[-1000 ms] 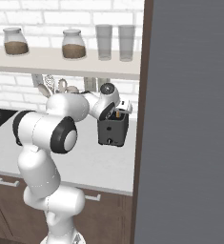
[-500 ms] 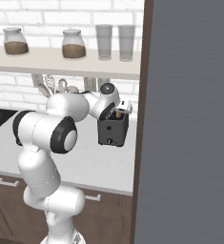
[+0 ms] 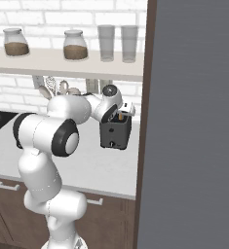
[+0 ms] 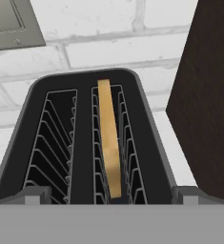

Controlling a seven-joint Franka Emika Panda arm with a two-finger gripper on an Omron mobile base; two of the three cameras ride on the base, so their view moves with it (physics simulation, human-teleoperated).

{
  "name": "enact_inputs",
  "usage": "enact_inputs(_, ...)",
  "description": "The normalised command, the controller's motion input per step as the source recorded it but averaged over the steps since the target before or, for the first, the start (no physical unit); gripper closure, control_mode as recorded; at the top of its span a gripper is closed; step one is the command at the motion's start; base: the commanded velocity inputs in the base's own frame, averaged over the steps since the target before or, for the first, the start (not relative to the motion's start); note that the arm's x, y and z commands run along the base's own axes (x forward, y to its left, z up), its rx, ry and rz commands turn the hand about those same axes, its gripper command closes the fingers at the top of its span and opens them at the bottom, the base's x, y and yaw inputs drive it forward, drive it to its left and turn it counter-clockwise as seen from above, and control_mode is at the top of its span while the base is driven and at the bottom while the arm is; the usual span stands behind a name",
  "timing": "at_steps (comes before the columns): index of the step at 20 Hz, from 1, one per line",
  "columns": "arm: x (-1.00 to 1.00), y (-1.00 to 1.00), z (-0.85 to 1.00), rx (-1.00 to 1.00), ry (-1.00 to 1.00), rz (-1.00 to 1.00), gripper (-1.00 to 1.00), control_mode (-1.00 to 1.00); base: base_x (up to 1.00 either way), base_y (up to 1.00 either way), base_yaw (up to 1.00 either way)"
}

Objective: Start the toaster. Once the lever pops up, take the bread to the plate on the dining counter.

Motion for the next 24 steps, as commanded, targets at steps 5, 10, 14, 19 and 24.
enact_inputs(5, 0.00, 0.00, 0.00, 0.00, 0.00, 0.00, -1.00, -1.00, 0.00, 0.00, 0.00)
enact_inputs(10, 0.00, 0.00, 0.00, 0.00, 0.00, 0.00, -1.00, -1.00, 0.00, 0.00, 0.00)
enact_inputs(14, 0.00, 0.00, 0.00, 0.00, 0.00, 0.00, -1.00, -1.00, 0.00, 0.00, 0.00)
enact_inputs(19, 0.00, 0.00, 0.00, 0.00, 0.00, 0.00, -1.00, -1.00, 0.00, 0.00, 0.00)
enact_inputs(24, 0.00, 0.00, 0.00, 0.00, 0.00, 0.00, -1.00, -1.00, 0.00, 0.00, 0.00)
